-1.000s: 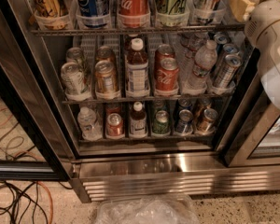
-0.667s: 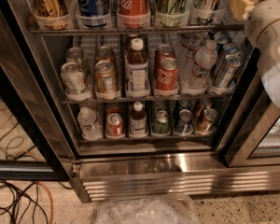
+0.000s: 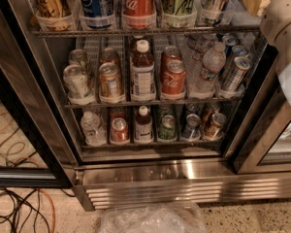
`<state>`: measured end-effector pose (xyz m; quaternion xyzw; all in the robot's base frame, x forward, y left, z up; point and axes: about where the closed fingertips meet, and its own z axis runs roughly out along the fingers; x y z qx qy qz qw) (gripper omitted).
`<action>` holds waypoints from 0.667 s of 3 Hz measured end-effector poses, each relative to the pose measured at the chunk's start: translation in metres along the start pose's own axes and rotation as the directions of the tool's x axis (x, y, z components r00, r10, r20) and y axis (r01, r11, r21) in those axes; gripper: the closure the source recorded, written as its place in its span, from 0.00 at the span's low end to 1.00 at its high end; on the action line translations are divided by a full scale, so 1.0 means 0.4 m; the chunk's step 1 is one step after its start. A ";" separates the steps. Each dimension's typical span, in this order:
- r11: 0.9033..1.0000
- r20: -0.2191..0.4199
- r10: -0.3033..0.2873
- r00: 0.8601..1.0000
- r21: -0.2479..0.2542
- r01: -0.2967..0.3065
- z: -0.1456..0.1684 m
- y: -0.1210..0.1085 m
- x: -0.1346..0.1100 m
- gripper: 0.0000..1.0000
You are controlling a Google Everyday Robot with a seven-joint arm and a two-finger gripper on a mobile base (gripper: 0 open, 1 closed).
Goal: Pick 7up can from top shelf of fridge
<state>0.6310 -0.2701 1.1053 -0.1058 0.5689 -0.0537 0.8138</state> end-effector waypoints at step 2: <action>0.989 0.032 -0.093 0.995 -0.111 0.096 -0.064 0.076 -0.017 1.00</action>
Offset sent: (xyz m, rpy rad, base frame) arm -0.0458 0.0392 -0.0232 -0.1944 -0.0018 0.1339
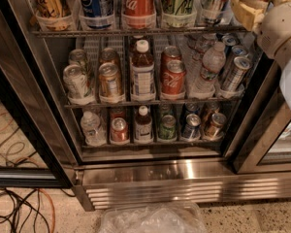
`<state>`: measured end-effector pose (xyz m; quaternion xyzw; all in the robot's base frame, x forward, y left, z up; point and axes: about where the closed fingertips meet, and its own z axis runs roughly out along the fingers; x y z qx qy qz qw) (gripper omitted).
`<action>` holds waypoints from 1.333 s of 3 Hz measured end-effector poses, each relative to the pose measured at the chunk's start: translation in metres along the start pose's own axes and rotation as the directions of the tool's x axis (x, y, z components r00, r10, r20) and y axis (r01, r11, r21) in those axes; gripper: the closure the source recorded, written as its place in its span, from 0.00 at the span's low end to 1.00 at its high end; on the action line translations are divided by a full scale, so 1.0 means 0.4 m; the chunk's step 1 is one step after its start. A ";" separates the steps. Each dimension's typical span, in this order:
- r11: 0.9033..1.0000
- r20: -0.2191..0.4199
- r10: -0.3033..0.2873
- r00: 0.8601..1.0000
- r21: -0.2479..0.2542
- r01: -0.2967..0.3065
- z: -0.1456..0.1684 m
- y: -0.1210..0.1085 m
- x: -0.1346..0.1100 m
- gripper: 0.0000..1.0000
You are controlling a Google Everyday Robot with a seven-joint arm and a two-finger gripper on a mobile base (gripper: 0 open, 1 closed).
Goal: Pick 7up can from top shelf of fridge
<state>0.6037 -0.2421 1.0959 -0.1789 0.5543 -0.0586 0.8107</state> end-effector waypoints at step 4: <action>0.970 -0.042 -0.039 0.998 -0.240 0.028 -0.071 0.143 0.063 1.00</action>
Offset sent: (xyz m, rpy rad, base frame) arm -0.0206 0.0391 -0.0594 -0.1511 0.1355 0.1989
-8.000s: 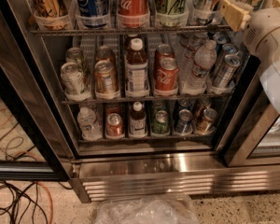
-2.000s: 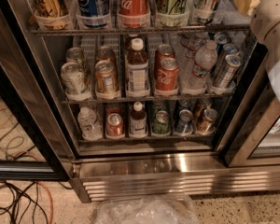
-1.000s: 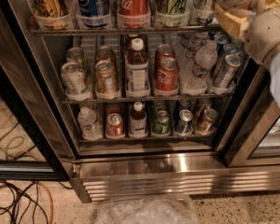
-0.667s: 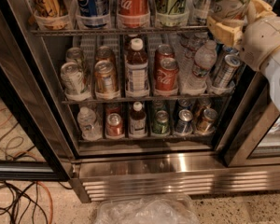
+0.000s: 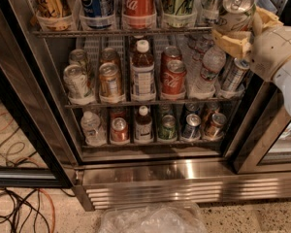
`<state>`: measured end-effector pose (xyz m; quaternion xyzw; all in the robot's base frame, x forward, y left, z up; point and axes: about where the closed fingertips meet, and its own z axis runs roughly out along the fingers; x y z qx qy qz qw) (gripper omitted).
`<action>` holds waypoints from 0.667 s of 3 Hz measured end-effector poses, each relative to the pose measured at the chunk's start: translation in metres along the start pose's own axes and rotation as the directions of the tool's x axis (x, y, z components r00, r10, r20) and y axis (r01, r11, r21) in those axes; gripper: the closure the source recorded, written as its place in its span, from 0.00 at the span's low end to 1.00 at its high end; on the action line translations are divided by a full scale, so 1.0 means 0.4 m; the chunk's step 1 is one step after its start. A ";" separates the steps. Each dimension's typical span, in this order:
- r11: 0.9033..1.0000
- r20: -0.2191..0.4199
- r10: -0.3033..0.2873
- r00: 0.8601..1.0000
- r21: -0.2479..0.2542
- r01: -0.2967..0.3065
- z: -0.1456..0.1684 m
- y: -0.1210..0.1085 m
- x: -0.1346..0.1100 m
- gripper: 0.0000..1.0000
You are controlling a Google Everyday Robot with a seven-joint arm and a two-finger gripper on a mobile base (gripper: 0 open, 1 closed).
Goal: Pick 7up can from top shelf of fridge
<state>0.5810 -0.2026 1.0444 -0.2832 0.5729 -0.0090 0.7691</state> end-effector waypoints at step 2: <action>0.991 0.069 -0.034 0.997 -0.129 0.043 -0.011 0.104 -0.038 1.00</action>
Offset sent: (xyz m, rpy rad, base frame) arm -0.0608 0.0757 -0.0215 -0.1225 -0.0629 0.3115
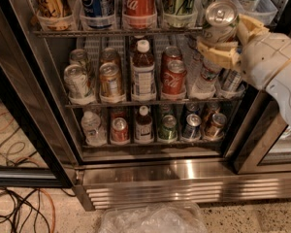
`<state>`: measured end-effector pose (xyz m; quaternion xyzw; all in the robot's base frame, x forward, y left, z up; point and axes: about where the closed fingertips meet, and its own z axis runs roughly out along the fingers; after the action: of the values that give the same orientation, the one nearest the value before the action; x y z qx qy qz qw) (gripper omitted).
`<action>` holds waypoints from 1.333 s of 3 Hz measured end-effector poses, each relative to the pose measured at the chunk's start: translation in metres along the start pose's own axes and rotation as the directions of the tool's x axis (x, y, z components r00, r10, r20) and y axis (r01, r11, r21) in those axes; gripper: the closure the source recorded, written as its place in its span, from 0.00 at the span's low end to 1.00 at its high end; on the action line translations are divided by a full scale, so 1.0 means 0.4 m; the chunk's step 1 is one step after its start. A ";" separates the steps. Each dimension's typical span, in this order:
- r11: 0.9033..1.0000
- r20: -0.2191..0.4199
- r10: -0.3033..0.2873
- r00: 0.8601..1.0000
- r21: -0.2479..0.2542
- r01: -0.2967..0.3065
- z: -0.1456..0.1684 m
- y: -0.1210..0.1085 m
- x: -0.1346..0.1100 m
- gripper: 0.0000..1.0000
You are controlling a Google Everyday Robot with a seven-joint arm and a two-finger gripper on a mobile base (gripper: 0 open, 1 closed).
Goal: Pick 7up can from top shelf of fridge
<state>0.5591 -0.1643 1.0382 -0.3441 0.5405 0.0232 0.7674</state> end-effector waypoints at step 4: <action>0.915 0.116 0.036 0.993 -0.404 0.014 -0.094 0.255 -0.116 1.00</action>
Offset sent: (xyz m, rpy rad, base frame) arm -0.1013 0.0436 -0.0647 -0.1370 0.0397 0.2963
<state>0.4678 -0.0916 1.0194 -0.4901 0.4785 0.1596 0.7109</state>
